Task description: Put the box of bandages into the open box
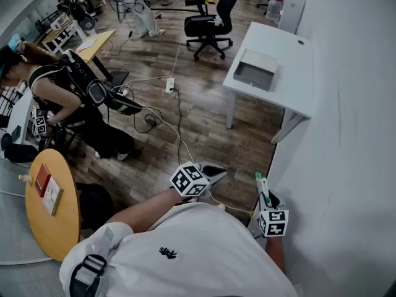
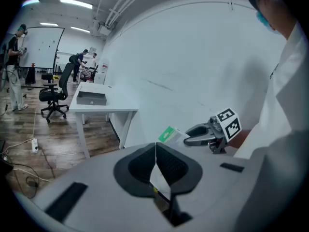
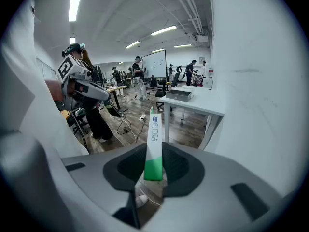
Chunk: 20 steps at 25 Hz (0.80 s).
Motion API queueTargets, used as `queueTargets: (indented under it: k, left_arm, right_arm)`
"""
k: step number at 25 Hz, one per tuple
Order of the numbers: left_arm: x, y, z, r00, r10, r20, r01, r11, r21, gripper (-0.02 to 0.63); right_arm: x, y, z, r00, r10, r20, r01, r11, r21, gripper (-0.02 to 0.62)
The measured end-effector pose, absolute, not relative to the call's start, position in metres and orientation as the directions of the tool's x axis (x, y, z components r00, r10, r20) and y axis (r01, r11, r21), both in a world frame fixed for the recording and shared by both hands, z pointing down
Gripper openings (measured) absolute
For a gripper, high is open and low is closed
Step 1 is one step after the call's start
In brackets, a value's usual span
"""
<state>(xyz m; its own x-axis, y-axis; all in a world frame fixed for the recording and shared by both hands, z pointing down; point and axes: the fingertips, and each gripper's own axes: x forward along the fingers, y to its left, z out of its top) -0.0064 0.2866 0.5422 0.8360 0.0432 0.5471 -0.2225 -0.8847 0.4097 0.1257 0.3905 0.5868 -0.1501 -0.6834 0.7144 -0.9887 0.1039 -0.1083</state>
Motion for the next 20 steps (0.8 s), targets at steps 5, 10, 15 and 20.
queueTargets:
  k: [5,10,15,20]
  left_arm:
    - [-0.011,0.233,0.525,0.833,-0.097,0.544,-0.317,-0.89,0.327,0.009]
    - [-0.014,0.238,0.529,0.825,-0.109,0.554,-0.341,-0.879,0.334,0.009]
    - [-0.007,0.226,0.527,0.831,-0.096,0.548,-0.328,-0.88,0.343,0.009]
    - [0.009,0.193,0.543,0.843,-0.066,0.534,-0.296,-0.885,0.359,0.009]
  right_arm:
    - [0.134,0.322,0.581,-0.211,-0.732,0.648,-0.976,0.188,-0.105,0.092]
    - [0.138,0.331,0.591,-0.215,-0.721,0.659,-0.976,0.176,-0.126,0.092]
    - [0.145,0.326,0.594,-0.218,-0.707,0.673,-0.976,0.136,-0.173,0.092]
    - [0.156,0.302,0.603,-0.189,-0.696,0.693,-0.981,0.101,-0.166,0.092]
